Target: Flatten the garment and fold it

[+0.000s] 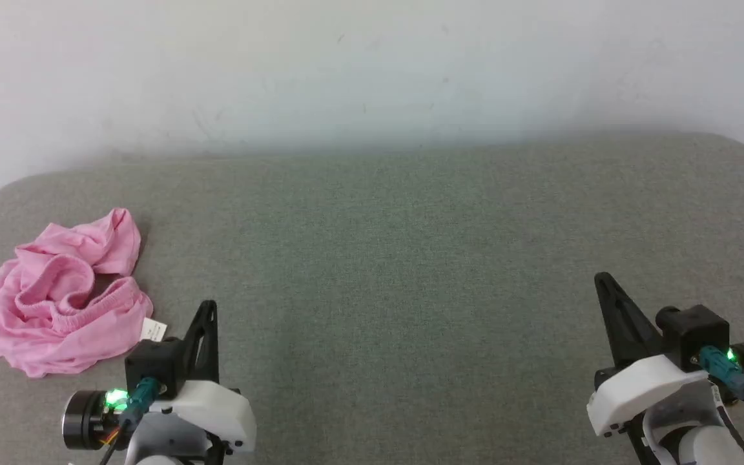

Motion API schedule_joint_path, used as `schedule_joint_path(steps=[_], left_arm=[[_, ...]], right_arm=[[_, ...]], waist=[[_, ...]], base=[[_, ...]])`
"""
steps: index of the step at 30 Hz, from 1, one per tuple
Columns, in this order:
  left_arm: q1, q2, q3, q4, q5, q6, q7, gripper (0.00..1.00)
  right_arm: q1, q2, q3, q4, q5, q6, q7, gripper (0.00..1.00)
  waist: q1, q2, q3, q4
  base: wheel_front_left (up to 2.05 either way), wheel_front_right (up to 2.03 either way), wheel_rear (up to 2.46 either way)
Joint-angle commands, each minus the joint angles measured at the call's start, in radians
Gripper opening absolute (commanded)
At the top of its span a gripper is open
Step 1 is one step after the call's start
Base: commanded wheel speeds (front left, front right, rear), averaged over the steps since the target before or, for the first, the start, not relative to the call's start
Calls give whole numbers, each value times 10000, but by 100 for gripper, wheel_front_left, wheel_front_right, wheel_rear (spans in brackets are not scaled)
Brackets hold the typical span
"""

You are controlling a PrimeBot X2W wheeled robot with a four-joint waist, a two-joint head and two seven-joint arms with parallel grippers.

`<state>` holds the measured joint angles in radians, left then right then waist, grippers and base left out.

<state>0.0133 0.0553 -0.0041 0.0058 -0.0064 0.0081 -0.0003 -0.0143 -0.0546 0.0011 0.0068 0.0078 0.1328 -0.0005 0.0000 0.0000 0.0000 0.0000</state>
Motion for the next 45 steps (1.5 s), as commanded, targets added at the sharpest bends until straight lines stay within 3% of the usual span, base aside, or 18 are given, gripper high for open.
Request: schedule_joint_path(steps=[1, 20, 21, 45], left_arm=[[-133, -51, 41, -58, 64, -81, 3, 0], [3, 4, -4, 4, -2, 6, -3, 0], [4, 6, -7, 12, -2, 8, -5, 100], [-126, 72, -408, -30, 30, 733, -506, 100]], right_arm=[[143, 43, -11, -68, -78, -21, 5, 0], [-4, -4, -3, 12, 4, 0, -4, 0], [-4, -8, -5, 16, 6, 0, -5, 100], [101, 2, -418, -192, 466, -4, -506, 100]], waist=[[0, 0, 0, 0], [0, 0, 0, 0], [0, 0, 0, 0], [0, 0, 92, 281]], base=[[0, 0, 0], [0, 0, 0], [0, 0, 0], [0, 0, 0]])
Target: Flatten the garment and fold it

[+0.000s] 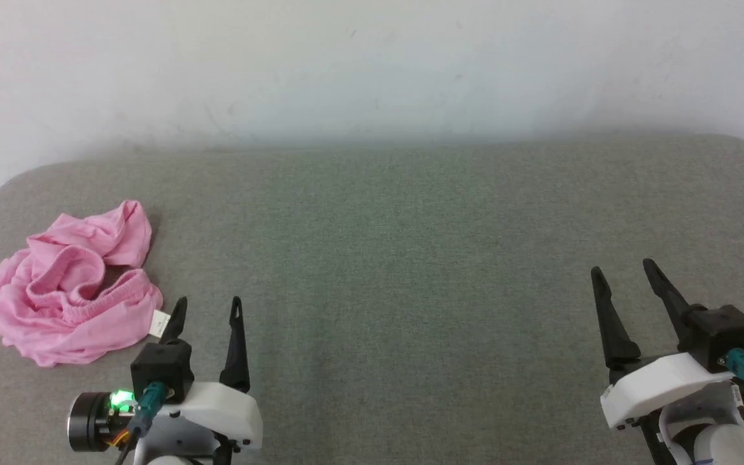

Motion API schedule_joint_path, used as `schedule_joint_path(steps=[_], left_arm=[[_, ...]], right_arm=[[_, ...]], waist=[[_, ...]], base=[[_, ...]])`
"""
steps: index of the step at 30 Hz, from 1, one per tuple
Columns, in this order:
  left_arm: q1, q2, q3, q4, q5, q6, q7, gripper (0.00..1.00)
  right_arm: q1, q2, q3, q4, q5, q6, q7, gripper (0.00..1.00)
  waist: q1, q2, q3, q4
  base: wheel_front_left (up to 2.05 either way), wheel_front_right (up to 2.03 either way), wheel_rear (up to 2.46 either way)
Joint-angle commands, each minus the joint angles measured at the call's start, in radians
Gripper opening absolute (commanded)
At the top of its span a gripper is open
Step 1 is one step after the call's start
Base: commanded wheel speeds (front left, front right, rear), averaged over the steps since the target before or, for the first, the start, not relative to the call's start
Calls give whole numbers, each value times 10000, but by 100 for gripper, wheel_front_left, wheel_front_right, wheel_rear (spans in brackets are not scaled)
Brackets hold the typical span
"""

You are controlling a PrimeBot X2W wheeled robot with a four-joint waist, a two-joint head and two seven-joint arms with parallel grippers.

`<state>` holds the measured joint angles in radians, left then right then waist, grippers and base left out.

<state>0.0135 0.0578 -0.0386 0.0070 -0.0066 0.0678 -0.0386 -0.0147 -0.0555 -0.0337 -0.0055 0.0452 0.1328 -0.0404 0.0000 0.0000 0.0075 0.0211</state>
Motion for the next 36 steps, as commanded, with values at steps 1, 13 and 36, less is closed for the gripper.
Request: schedule_joint_path(steps=[1, 13, 36], left_arm=[[-133, 53, -79, -47, 31, 171, -144, 100], [-157, 157, -211, -103, 5, 589, -394, 100], [-205, 196, -247, -173, -104, 1282, -854, 100]], right_arm=[[109, 12, -79, -73, 106, -4, -128, 100], [173, 17, -199, -139, 259, -6, -378, 100], [255, 26, -457, -226, 528, -10, -838, 100]], waist=[[0, 0, 25, 113], [0, 0, 84, 854], [0, 0, 262, 2600]], base=[[0, 0, 0], [0, 0, 0], [0, 0, 0]])
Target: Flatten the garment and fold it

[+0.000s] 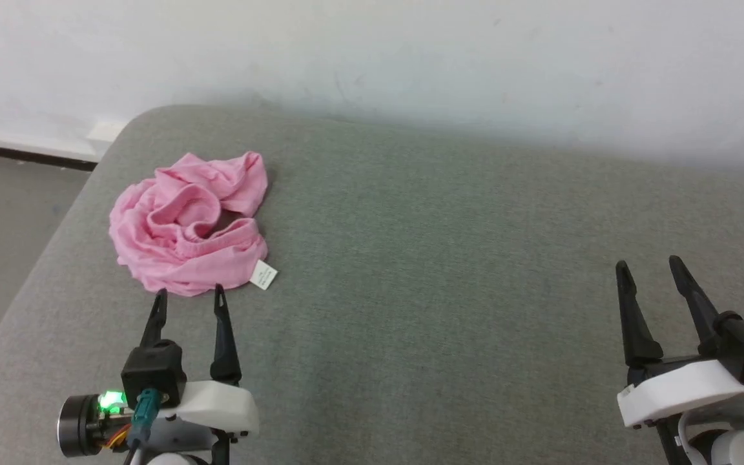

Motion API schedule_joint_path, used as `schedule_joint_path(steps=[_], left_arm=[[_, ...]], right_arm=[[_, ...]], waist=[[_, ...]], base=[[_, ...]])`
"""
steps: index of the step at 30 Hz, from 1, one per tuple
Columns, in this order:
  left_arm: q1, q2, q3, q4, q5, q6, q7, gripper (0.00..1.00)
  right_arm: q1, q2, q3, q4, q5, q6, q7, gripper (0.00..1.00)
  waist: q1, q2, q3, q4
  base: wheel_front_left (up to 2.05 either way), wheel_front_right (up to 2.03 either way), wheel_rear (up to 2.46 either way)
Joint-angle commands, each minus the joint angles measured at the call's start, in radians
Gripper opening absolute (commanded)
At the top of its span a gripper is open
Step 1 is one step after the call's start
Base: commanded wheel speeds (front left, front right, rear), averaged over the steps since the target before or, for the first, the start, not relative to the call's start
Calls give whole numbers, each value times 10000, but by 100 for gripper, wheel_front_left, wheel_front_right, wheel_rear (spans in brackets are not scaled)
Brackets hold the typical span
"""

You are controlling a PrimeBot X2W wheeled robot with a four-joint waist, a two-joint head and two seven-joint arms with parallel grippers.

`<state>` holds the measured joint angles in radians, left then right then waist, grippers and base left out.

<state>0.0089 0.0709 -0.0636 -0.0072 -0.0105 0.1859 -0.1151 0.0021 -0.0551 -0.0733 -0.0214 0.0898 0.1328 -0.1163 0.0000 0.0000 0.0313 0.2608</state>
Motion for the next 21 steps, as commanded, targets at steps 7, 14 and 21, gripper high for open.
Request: schedule_joint_path(steps=[7, 14, 21], left_arm=[[-154, 62, 62, -10, -97, 234, -235, 100], [-143, 64, 228, 7, -149, 352, -382, 100], [-528, 227, 511, 159, -276, 212, -527, 100]], right_arm=[[97, 25, -136, -88, 178, -11, -225, 100], [148, 28, -206, -128, 290, -12, -371, 100], [129, 31, -294, -204, 370, -13, -517, 100]], waist=[[0, 0, 62, 743], [0, 0, 96, 1147], [0, 0, 218, 1411]], base=[[0, 0, 0], [0, 0, 0], [0, 0, 0]])
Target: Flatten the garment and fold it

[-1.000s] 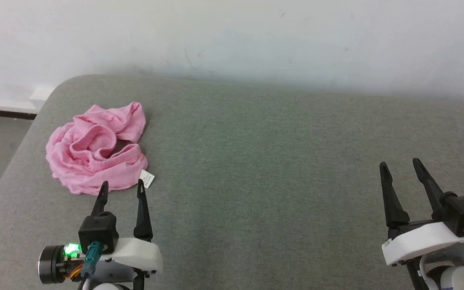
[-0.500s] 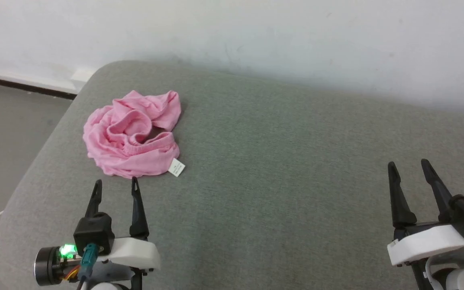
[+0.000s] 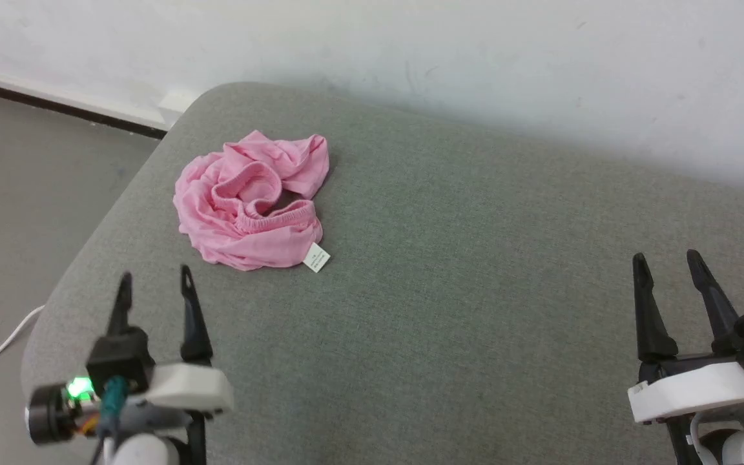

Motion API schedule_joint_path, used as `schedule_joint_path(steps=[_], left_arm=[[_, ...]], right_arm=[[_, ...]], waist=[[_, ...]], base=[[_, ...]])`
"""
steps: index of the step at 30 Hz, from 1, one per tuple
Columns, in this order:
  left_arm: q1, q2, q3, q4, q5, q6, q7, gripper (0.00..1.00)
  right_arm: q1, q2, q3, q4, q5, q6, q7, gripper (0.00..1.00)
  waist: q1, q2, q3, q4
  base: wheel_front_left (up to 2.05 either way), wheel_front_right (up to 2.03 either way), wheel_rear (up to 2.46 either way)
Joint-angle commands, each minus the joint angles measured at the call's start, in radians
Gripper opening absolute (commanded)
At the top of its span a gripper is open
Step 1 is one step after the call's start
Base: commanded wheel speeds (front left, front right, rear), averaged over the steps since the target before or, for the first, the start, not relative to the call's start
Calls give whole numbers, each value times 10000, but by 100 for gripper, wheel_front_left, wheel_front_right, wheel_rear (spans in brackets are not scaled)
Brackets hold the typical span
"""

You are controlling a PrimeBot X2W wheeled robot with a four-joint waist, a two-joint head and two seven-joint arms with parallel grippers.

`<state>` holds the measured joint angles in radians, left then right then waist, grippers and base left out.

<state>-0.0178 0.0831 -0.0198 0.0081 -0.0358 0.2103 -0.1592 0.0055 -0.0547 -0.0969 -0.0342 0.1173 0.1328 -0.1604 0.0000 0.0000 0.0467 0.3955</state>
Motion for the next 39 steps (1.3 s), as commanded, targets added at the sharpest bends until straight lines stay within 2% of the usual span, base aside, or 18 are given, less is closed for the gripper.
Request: schedule_joint_path(steps=[1, 6, 10, 13, 18, 21, 25, 29, 34, 39], left_arm=[[-437, 162, 136, 3, -36, -67, -107, 100], [-1653, 683, 512, 664, -373, -582, -212, 100], [-2967, 1179, 658, 1753, -773, -1108, -131, 100], [-4009, 1612, 564, 2470, -968, -1571, 439, 100], [-5727, 2296, 163, 3740, -1302, -2622, 1778, 100], [-6621, 2542, -232, 4444, -1558, -2973, 2822, 100], [-7566, 2939, -1091, 5223, -1965, -3172, 4415, 100], [-8205, 3515, -2530, 5489, -3150, -3228, 6253, 100], [-8725, 4333, -3733, 5870, -4646, -3285, 8325, 100], [-8898, 4663, -4443, 6298, -5367, -3331, 9295, 100]], right_arm=[[85, 27, -75, -97, 87, -14, -97, 100], [-18, 29, -142, -209, -3, -14, -201, 100], [-220, 31, -215, -316, -109, -15, -285, 100], [-426, 32, -266, -412, -212, -16, -347, 100], [-788, 34, -386, -552, -389, -16, -452, 100], [-1027, 36, -399, -607, -486, -17, -515, 100], [-1317, 37, -394, -692, -542, -18, -598, 100], [-1547, 39, -375, -788, -565, -18, -681, 100], [-1801, 41, -421, -901, -570, -19, -786, 100], [-1987, 43, -443, -964, -554, -20, -869, 100]], waist=[[0, 0, 110, 100], [0, 0, 440, 175], [0, 0, 856, 129], [0, 0, 1244, 29], [0, 0, 1944, -163], [0, 0, 2323, -327], [0, 0, 2731, -617], [0, 0, 3112, -946], [0, 0, 3592, -1290], [0, 0, 3935, -1455]], base=[[0, 0, 0], [0, 0, 0], [0, 0, 0], [0, 0, 0], [0, 0, 0], [0, 0, 0], [0, 0, 0], [0, 0, 0], [0, 0, 0], [0, 0, 0]])
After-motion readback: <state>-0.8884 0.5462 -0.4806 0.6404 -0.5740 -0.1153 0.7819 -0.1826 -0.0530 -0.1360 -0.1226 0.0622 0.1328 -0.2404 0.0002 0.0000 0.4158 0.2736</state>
